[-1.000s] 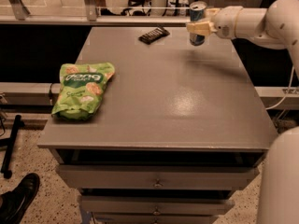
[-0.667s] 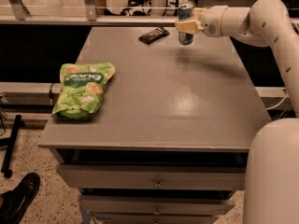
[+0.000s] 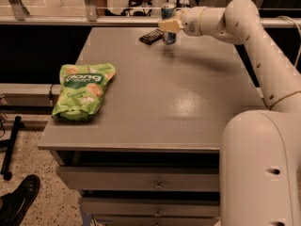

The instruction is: Move redbull can near rxbar chocolate

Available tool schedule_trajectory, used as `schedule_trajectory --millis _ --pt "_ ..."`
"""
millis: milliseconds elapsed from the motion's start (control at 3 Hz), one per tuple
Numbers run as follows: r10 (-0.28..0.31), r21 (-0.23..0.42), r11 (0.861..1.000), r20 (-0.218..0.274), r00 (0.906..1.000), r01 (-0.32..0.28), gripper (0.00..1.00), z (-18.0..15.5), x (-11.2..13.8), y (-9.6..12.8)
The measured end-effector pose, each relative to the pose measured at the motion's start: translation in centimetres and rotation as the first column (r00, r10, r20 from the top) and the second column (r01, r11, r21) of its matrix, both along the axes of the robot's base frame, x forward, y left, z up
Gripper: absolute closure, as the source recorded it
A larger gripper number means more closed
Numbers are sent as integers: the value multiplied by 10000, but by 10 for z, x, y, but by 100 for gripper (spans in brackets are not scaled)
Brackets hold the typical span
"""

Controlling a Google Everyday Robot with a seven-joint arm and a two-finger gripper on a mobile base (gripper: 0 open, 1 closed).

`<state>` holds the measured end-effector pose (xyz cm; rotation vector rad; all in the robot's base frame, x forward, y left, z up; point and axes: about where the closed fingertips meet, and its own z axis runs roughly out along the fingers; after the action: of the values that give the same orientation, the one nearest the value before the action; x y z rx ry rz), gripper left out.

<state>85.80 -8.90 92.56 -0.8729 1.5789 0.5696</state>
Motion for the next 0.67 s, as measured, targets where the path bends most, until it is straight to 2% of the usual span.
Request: schedule_trajectory --millis 333,667 --pt "-72 -14 10000 56 10000 72 100 -1 14 10" --pt "-584 -83 9983 -70 9983 583 74 -9 30 7"
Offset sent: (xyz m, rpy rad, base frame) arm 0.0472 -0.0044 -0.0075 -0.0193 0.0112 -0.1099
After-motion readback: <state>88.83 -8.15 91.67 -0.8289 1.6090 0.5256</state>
